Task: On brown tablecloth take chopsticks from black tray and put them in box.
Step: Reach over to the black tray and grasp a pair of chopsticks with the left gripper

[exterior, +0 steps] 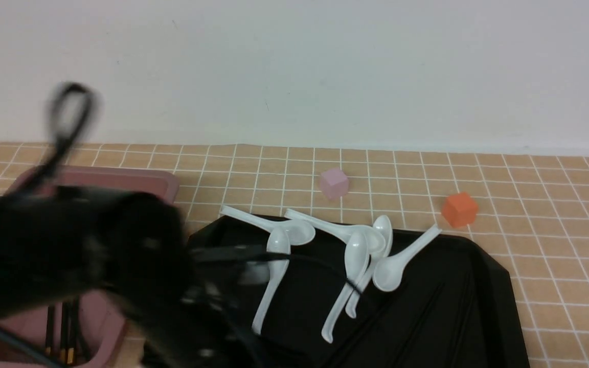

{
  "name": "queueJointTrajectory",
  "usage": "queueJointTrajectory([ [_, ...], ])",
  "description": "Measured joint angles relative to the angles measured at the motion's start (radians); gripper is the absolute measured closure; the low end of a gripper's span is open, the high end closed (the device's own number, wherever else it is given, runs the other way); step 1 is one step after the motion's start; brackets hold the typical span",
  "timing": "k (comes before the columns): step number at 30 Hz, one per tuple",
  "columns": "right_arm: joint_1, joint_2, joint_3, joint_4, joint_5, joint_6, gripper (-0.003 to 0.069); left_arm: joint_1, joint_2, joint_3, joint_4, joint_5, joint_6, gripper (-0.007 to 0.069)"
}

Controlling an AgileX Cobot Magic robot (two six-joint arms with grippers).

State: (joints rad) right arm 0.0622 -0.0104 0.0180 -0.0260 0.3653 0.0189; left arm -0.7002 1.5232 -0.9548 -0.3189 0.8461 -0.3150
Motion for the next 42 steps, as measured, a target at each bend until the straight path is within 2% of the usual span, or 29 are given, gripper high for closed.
queueJointTrajectory([
  [3, 0.0, 0.0, 0.0, 0.0, 0.0, 0.0, 0.0419, -0.095, 0.069, -0.105, 0.117, -0.005, -0.041, 0.0618],
  [8, 0.0, 0.0, 0.0, 0.0, 0.0, 0.0, 0.0419, -0.175, 0.183, -0.238, 0.275, -0.001, -0.057, 0.0473],
  [14, 0.0, 0.0, 0.0, 0.0, 0.0, 0.0, 0.0419, -0.205, 0.341, -0.347, 0.362, 0.055, -0.048, 0.0291],
  [15, 0.0, 0.0, 0.0, 0.0, 0.0, 0.0, 0.0419, -0.205, 0.341, -0.35, 0.366, 0.055, -0.048, 0.0291],
  [17, 0.0, 0.0, 0.0, 0.0, 0.0, 0.0, 0.0419, -0.205, 0.4, -0.386, 0.424, 0.086, -0.048, 0.0239],
  [24, 0.0, 0.0, 0.0, 0.0, 0.0, 0.0, 0.0419, -0.205, 0.471, -0.401, 0.529, 0.091, -0.048, 0.0231],
  [30, 0.0, 0.0, 0.0, 0.0, 0.0, 0.0, 0.0419, -0.205, 0.488, -0.41, 0.529, 0.076, -0.047, 0.0261],
  [42, 0.0, 0.0, 0.0, 0.0, 0.0, 0.0, 0.0419, -0.205, 0.501, -0.42, 0.519, 0.073, -0.044, 0.0267],
])
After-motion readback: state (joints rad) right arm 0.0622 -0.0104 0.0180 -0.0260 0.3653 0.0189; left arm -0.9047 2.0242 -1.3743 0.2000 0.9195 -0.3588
